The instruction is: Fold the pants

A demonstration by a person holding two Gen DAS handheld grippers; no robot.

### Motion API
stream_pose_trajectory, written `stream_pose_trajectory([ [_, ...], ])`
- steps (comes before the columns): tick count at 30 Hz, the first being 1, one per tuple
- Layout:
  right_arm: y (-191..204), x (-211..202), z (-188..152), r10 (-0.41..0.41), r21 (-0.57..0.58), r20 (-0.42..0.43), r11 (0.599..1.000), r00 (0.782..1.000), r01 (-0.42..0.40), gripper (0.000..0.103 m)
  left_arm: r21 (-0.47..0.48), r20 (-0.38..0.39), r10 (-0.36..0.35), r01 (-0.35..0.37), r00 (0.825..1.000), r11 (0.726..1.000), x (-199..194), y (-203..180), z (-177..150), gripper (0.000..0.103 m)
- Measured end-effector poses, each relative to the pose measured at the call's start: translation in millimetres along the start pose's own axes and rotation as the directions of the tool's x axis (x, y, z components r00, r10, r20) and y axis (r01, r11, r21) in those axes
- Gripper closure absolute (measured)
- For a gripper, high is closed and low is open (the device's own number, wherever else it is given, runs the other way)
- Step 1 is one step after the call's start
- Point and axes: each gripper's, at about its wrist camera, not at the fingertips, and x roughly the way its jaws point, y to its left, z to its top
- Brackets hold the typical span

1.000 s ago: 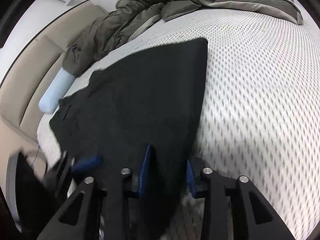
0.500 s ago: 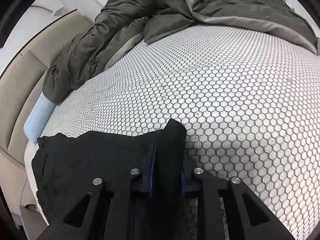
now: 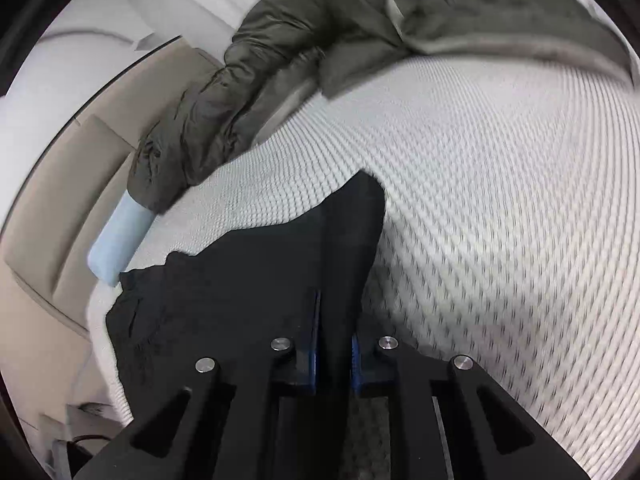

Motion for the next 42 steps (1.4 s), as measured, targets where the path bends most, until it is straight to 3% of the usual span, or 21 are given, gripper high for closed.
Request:
stream_pose_trajectory([
  [1, -6, 4, -3, -0.003, 0.035, -0.041, 0.999, 0.999, 0.005, 0.082, -0.003, -0.002, -0.001, 0.001, 1.000, 1.000, -1, 0, 0, 0.000],
  [3, -18, 3, -14, 0.065, 0.114, -0.092, 0.992, 0.994, -0.054, 0.077, -0.012, 0.004, -0.011, 0.011, 1.000, 1.000, -5, 0, 2, 0.001],
  [8, -9, -39, -66, 0.148, 0.092, -0.116, 0.986, 0.982, -0.138, 0.065, -0.059, 0.059, -0.052, 0.055, 0.997, 0.997, -24, 4, 6, 0.001],
  [11, 13, -55, -112, 0.153, 0.036, -0.135, 0.988, 0.979, -0.150, 0.065, -0.063, 0.027, -0.029, 0.031, 0.999, 0.998, -17, 0, 9, 0.001],
  [13, 26, -71, -140, 0.122, -0.016, -0.110, 0.992, 0.986, -0.124, 0.075, -0.057, 0.011, -0.021, 0.021, 1.000, 0.998, -13, 0, 11, 0.001],
  [15, 35, -78, -152, 0.127, -0.034, -0.101, 0.991, 0.987, -0.131, 0.085, -0.037, 0.007, -0.021, 0.021, 1.000, 0.999, -14, 0, 11, 0.001],
  [19, 41, -85, -166, 0.141, -0.034, -0.107, 0.989, 0.984, -0.145, 0.086, -0.061, 0.027, -0.021, 0.023, 0.999, 0.998, -26, 9, 6, 0.001],
  [21, 45, -89, -165, 0.164, -0.029, -0.100, 0.985, 0.981, -0.168, 0.080, -0.088, 0.041, -0.026, 0.030, 0.999, 0.996, -29, 16, 8, 0.001],
  [23, 37, -102, -168, 0.157, -0.034, -0.075, 0.987, 0.985, -0.159, 0.061, -0.098, 0.060, -0.036, 0.042, 0.998, 0.994, -28, 16, 12, 0.001],
  [25, 44, -90, -158, 0.141, -0.044, -0.084, 0.988, 0.986, -0.145, 0.056, -0.089, 0.045, -0.034, 0.038, 0.998, 0.995, -19, 12, 17, 0.001],
  [29, 53, -59, -145, 0.099, -0.062, -0.139, 0.992, 0.985, -0.108, 0.056, 0.013, -0.030, 0.057, -0.057, 0.998, 0.998, 5, -7, 13, 0.000],
  [31, 55, -40, -129, 0.090, -0.070, -0.167, 0.992, 0.982, -0.103, 0.056, -0.005, -0.036, 0.043, -0.043, 0.998, 0.999, 5, -5, 12, 0.000],
  [34, 51, -17, -99, 0.085, -0.055, -0.175, 0.994, 0.981, -0.096, 0.065, -0.020, -0.047, 0.024, -0.025, 0.999, 0.999, 7, -2, 11, 0.001],
  [42, 42, 41, -19, 0.054, -0.053, -0.147, 0.997, 0.988, -0.062, 0.081, -0.018, -0.057, 0.038, -0.039, 0.998, 0.999, 11, -4, 12, 0.001],
])
